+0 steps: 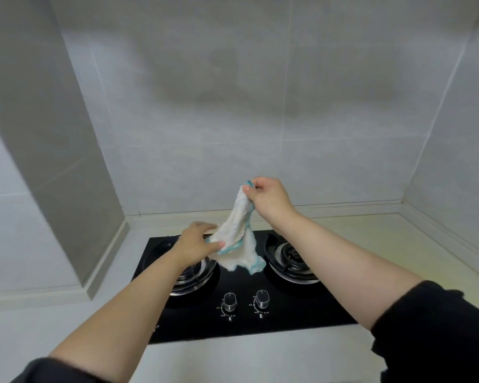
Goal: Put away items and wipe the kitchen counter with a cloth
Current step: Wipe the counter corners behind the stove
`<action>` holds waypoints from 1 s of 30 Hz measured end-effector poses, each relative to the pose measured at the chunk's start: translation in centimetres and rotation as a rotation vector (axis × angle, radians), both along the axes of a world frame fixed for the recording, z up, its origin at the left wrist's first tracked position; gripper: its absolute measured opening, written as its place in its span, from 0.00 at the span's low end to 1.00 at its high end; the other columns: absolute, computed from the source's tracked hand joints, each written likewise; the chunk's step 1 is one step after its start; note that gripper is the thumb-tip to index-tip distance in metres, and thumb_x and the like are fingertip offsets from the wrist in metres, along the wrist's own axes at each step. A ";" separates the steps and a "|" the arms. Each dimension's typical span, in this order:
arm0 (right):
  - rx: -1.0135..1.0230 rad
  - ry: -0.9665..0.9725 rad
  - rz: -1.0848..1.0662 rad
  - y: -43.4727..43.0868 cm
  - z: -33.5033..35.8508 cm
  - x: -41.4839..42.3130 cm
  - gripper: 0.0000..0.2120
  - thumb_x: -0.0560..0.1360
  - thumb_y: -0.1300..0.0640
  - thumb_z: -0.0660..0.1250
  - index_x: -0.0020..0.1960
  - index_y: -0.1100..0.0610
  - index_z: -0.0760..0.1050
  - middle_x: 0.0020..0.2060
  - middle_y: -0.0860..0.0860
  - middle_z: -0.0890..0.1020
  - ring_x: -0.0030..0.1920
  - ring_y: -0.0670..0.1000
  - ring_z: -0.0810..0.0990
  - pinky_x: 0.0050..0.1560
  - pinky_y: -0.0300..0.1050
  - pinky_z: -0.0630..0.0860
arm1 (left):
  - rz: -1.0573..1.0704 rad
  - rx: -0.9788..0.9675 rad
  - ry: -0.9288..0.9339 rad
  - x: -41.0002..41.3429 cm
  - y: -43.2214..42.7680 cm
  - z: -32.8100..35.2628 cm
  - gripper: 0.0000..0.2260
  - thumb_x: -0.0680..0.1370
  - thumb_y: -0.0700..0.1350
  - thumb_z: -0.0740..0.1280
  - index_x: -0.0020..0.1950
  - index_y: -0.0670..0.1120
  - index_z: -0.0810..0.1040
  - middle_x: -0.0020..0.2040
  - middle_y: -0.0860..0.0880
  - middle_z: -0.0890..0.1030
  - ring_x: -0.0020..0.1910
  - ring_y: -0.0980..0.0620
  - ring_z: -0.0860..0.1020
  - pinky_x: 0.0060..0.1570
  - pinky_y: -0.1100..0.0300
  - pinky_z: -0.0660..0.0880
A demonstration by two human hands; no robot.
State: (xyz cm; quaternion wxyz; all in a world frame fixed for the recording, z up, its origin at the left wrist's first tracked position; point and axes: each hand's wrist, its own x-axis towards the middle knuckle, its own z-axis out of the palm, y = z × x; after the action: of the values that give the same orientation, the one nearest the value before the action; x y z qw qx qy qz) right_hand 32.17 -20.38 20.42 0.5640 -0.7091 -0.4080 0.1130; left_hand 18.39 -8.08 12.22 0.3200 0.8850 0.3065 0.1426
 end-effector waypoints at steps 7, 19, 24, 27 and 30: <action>-0.146 0.065 0.230 2.7 0.0 -0.4 0.11 0.80 0.59 0.60 0.38 0.55 0.68 0.35 0.52 0.72 0.36 0.50 0.69 0.36 0.42 0.67 | -0.280 -0.443 -0.175 -0.3 0.0 3.1 0.18 0.67 0.38 0.73 0.57 0.46 0.78 0.53 0.45 0.83 0.53 0.51 0.80 0.59 0.50 0.75; -0.541 -0.049 0.473 2.0 1.3 0.0 0.07 0.73 0.58 0.70 0.38 0.58 0.75 0.30 0.51 0.76 0.30 0.49 0.75 0.30 0.39 0.69 | -0.029 -0.158 -0.086 -4.3 3.0 4.0 0.18 0.72 0.53 0.73 0.33 0.44 0.70 0.30 0.49 0.68 0.29 0.53 0.65 0.30 0.60 0.61; -0.972 -0.597 0.405 2.2 -1.2 -0.5 0.13 0.69 0.53 0.73 0.46 0.61 0.79 0.37 0.51 0.78 0.38 0.52 0.76 0.37 0.41 0.70 | -0.053 -0.206 0.011 -6.4 3.5 5.9 0.20 0.68 0.57 0.75 0.33 0.43 0.71 0.26 0.49 0.64 0.25 0.52 0.63 0.25 0.64 0.60; -0.615 0.012 0.479 3.2 -2.2 0.3 0.15 0.70 0.57 0.73 0.51 0.66 0.78 0.40 0.56 0.81 0.40 0.54 0.78 0.44 0.45 0.73 | -0.106 -0.540 -0.012 -8.0 3.5 6.5 0.18 0.62 0.53 0.80 0.37 0.43 0.76 0.32 0.47 0.80 0.32 0.50 0.78 0.35 0.62 0.75; -0.500 0.376 0.580 3.3 -1.9 0.8 0.10 0.72 0.64 0.69 0.53 0.64 0.75 0.45 0.58 0.82 0.42 0.54 0.82 0.46 0.46 0.78 | -0.122 -0.827 -0.180 -8.7 3.3 6.2 0.07 0.67 0.40 0.72 0.42 0.42 0.78 0.40 0.45 0.83 0.41 0.48 0.83 0.41 0.58 0.80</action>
State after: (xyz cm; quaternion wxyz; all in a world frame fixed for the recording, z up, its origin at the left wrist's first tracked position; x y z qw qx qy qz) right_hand 32.97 -17.07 18.49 0.3841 -0.6468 -0.4407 0.4898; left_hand 9.73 -4.74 18.44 0.6815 0.6825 0.2558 0.0652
